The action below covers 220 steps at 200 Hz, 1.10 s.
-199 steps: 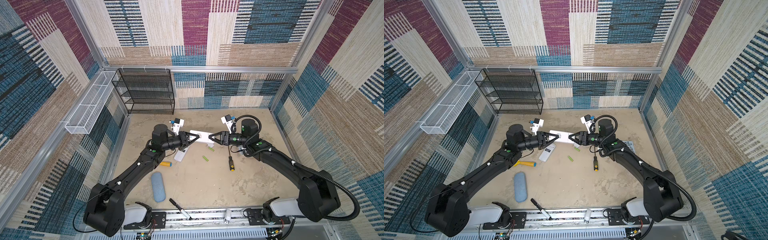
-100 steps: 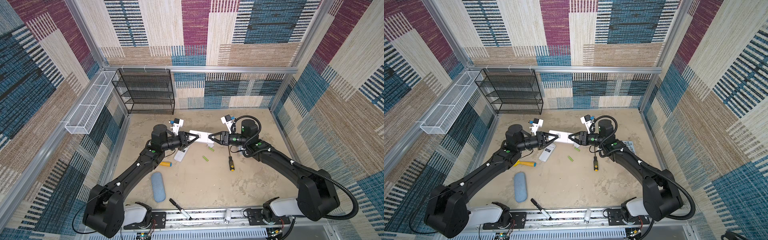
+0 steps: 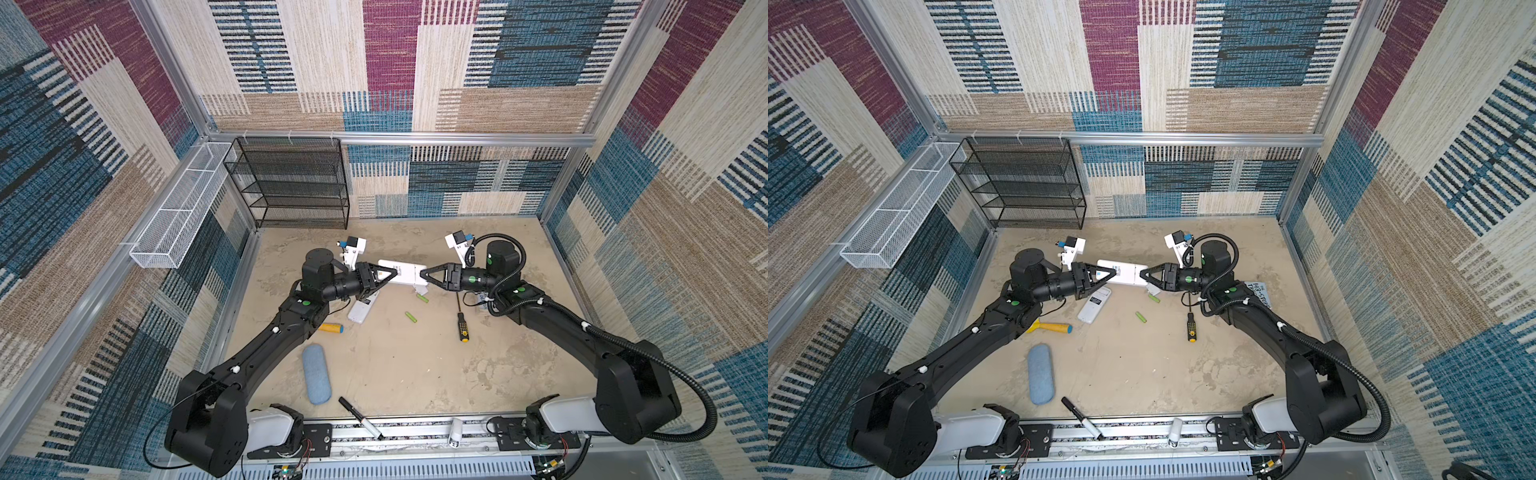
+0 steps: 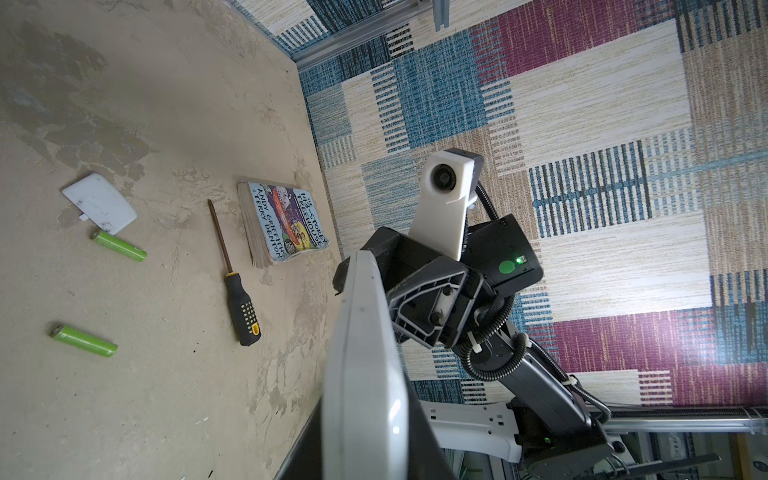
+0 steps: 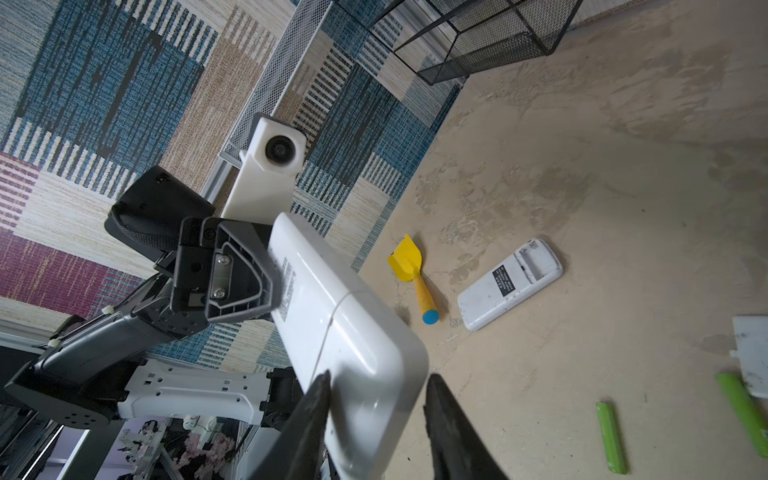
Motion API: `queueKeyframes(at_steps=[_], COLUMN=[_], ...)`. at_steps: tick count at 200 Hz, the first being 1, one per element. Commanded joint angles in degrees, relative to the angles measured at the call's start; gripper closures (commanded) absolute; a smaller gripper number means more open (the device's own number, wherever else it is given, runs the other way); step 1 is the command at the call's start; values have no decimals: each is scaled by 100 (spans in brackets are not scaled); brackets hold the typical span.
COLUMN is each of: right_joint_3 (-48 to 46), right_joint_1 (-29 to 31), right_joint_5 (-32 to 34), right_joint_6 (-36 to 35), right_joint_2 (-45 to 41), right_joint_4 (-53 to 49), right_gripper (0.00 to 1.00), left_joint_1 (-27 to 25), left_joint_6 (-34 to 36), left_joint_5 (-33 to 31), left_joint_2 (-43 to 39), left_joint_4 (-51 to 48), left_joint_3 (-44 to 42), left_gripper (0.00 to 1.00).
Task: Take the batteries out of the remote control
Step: 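Grip the battery-cover end with the right gripper while the left holds the remote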
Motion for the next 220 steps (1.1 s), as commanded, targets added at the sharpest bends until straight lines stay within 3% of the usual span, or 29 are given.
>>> queueKeyframes(at_steps=[1, 20, 59, 124, 220], right_joint_3=[75, 153, 339, 264, 94], right_joint_1=[6, 14, 140, 132, -56], right_joint_5=[-125, -218, -388, -160, -210], right_joint_6=[76, 54, -21, -43, 44], right_joint_2=[34, 33, 200, 239, 129], right_joint_4=[139, 167, 174, 96, 212], right_gripper=[52, 46, 44, 59, 59], left_joint_1=[-1, -1, -1, 13, 66], left_joint_6=[-71, -80, -97, -106, -350], left_joint_5=[153, 149, 130, 84, 179], left_joint_2=[-39, -6, 16, -63, -99], left_joint_4=[561, 573, 591, 515, 788], left_joint_3=[6, 10, 6, 31, 26], left_gripper=[96, 96, 96, 97, 97])
